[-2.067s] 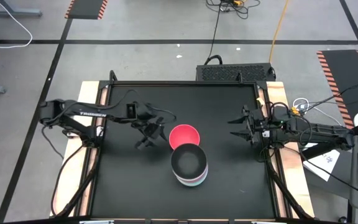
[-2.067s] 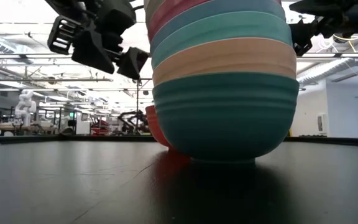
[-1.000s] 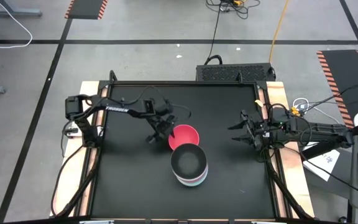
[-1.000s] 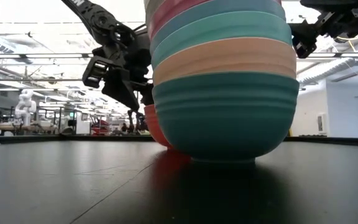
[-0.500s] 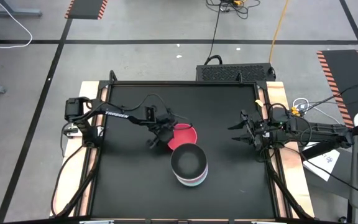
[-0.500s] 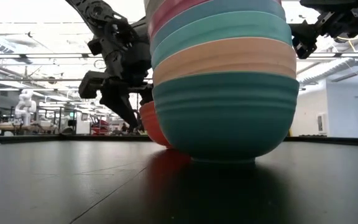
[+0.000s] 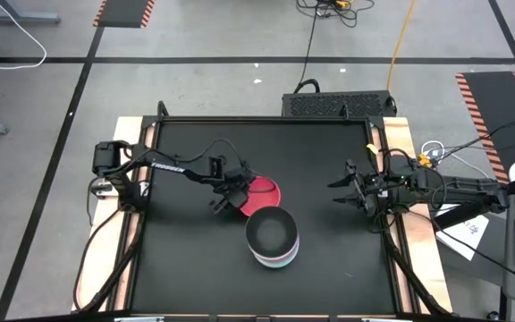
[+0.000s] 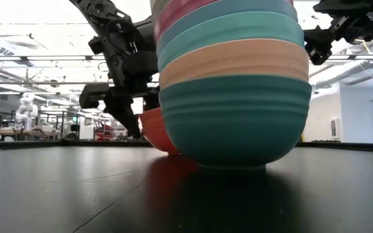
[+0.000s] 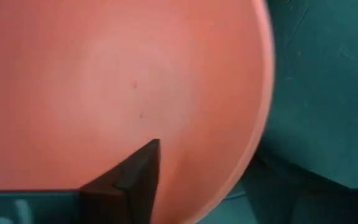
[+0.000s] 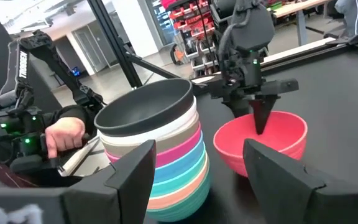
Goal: Nest bowls inside each other
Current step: Stack the orange bowl on top of the black bowl
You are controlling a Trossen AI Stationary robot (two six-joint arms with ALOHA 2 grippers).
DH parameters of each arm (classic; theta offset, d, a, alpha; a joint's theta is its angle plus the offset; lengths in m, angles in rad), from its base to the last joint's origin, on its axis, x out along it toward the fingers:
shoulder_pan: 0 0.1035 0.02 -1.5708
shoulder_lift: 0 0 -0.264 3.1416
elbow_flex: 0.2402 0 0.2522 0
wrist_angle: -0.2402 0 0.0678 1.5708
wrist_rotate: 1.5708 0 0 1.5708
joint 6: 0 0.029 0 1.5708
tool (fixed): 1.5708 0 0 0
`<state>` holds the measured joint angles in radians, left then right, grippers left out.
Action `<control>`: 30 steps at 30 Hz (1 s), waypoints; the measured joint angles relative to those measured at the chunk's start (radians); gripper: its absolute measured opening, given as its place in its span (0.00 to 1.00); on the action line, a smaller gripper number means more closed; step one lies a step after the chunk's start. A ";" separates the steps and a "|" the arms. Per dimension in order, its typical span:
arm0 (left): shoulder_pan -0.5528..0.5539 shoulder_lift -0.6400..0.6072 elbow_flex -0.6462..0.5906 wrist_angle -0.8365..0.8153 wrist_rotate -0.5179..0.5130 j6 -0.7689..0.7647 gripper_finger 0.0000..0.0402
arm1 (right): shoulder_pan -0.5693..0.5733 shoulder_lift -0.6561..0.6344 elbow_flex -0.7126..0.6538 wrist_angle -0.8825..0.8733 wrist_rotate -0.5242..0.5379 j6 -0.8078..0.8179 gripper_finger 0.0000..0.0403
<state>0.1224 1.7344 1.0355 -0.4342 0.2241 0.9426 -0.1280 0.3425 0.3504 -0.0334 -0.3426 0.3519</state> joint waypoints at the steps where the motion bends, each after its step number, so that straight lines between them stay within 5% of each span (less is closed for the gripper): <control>1: -0.005 0.000 0.000 0.004 -0.001 0.006 0.47 | 0.000 0.000 0.000 0.000 0.000 0.000 0.58; 7: -0.023 0.000 0.000 0.023 0.003 0.046 0.05 | 0.000 0.000 0.000 0.000 0.000 -0.001 0.58; 30: 0.065 -0.022 0.073 0.020 -0.213 0.024 0.01 | 0.008 0.000 0.000 -0.056 -0.003 -0.004 0.58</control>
<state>0.1871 1.7124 1.1090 -0.4143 0.0111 0.9665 -0.1203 0.3428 0.3507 -0.0889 -0.3456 0.3475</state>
